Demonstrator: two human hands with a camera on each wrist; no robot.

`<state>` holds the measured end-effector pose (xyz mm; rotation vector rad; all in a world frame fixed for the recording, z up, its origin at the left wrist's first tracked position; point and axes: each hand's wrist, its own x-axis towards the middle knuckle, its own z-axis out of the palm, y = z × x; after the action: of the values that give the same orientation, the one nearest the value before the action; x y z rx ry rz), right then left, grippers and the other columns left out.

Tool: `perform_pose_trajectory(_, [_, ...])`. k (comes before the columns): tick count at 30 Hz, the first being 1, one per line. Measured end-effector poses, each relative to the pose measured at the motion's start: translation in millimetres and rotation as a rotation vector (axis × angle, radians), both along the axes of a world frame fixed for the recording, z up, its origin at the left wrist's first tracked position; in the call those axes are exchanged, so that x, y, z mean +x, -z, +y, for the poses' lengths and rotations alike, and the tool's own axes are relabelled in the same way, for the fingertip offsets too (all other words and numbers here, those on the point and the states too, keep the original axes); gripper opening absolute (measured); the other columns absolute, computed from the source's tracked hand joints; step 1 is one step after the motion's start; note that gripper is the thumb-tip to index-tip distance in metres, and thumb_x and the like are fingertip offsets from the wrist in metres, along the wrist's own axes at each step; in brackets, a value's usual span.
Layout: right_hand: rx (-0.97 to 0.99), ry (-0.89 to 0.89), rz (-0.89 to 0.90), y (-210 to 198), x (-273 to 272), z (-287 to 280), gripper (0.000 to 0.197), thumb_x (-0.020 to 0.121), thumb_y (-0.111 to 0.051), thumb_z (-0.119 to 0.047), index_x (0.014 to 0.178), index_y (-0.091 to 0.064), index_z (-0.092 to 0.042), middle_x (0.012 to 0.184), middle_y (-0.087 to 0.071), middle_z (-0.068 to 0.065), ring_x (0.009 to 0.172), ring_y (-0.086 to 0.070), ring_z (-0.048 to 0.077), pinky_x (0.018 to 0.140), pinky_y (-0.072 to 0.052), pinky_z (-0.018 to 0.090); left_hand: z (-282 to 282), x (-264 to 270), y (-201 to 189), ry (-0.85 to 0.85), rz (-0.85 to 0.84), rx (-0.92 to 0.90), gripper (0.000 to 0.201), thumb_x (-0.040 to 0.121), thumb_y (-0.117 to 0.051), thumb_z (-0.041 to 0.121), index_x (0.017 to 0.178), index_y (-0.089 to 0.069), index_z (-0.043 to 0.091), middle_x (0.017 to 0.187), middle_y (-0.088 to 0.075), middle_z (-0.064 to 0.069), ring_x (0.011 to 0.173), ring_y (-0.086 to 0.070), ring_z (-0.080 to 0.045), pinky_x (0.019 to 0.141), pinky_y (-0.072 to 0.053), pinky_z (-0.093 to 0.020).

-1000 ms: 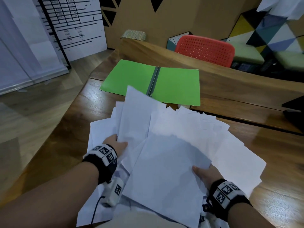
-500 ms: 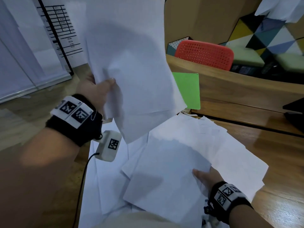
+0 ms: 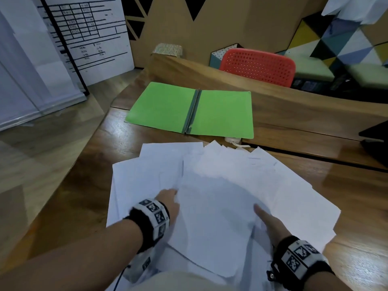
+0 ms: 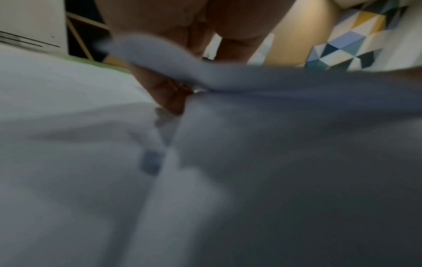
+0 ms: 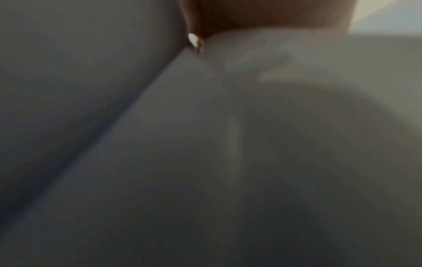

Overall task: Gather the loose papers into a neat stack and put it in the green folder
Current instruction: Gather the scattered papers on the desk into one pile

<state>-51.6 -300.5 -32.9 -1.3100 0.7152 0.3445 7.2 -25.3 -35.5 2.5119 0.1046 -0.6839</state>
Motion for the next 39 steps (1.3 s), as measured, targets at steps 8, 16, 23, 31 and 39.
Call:
perform_pose_trajectory(8, [-0.313, -0.076, 0.061, 22.7, -2.5, 1.6, 0.050, 0.071, -0.076, -0.002, 0.118, -0.059, 0.001, 0.105, -0.067, 0.021, 0.093, -0.065, 0.037, 0.089, -0.052, 0.050, 45.7, 14.4, -17.9, -0.426, -0.043, 0.314, 0.059, 0.084, -0.053, 0.030, 0.137, -0.033, 0.011, 0.144, -0.030, -0.017, 0.130, -0.036, -0.036, 0.107, -0.034, -0.042])
perform_pose_trajectory(16, [-0.280, -0.080, 0.048, 20.4, -4.3, 5.7, 0.069, 0.048, -0.077, -0.018, 0.114, -0.061, -0.005, 0.104, -0.069, 0.019, 0.092, -0.067, 0.037, 0.089, -0.052, 0.053, 94.3, 39.2, -25.2, -0.749, -0.023, -0.037, 0.055, 0.082, -0.066, 0.023, 0.126, -0.049, -0.004, 0.129, -0.054, -0.024, 0.119, -0.052, -0.037, 0.096, -0.043, -0.037])
perform_pose_trajectory(23, [-0.299, -0.089, 0.070, 21.6, -4.9, 4.4, 0.051, 0.067, -0.078, -0.008, 0.115, -0.061, -0.003, 0.104, -0.069, 0.020, 0.092, -0.066, 0.038, 0.090, -0.051, 0.055, 91.9, 33.1, -31.2, -0.539, 0.068, 0.147, 0.058, 0.083, -0.060, 0.031, 0.133, -0.043, 0.006, 0.136, -0.050, -0.018, 0.121, -0.050, -0.035, 0.097, -0.041, -0.037])
perform_pose_trajectory(31, [-0.273, -0.074, 0.035, 28.5, -2.2, 3.6, 0.060, 0.055, -0.080, -0.016, 0.111, -0.062, -0.004, 0.100, -0.070, 0.019, 0.090, -0.067, 0.038, 0.088, -0.052, 0.055, 74.1, 34.8, -63.8, -0.552, -0.217, -0.009, 0.026, 0.082, -0.060, 0.024, 0.103, -0.062, 0.008, 0.104, -0.065, -0.018, 0.085, -0.058, -0.031, 0.077, -0.046, -0.032])
perform_pose_trajectory(39, [0.095, 0.085, 0.031, 25.6, -1.4, 5.1, 0.031, 0.080, -0.053, 0.020, 0.102, -0.058, -0.002, 0.065, -0.073, 0.013, 0.057, -0.070, 0.031, 0.052, -0.056, 0.041, 51.2, 39.5, -192.6, -0.533, -0.831, -0.465, 0.017, 0.082, -0.066, 0.023, 0.098, -0.068, 0.017, 0.077, -0.062, 0.005, 0.072, -0.066, -0.005, 0.064, -0.052, -0.020])
